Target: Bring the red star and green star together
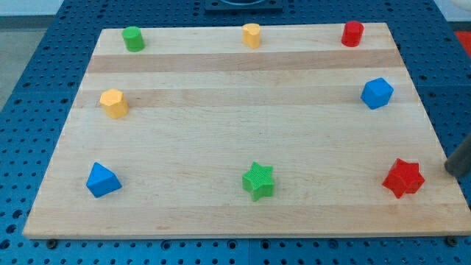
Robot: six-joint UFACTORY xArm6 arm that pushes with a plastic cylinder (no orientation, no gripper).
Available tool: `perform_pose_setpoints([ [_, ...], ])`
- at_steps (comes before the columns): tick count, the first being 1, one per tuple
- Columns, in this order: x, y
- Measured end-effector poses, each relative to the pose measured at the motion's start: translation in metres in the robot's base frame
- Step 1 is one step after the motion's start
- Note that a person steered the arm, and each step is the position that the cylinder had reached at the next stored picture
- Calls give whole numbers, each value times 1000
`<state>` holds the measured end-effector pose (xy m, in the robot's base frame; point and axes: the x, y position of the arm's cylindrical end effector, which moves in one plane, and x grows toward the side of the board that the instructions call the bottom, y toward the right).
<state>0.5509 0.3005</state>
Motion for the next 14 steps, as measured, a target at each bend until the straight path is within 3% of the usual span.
perform_pose_setpoints([
  [2,34,-21],
  [6,8,-128],
  [8,-26,-161],
  [9,-15,-175],
  [10,22,-205],
  [11,44,-255],
  [13,44,-349],
  [14,27,-349],
])
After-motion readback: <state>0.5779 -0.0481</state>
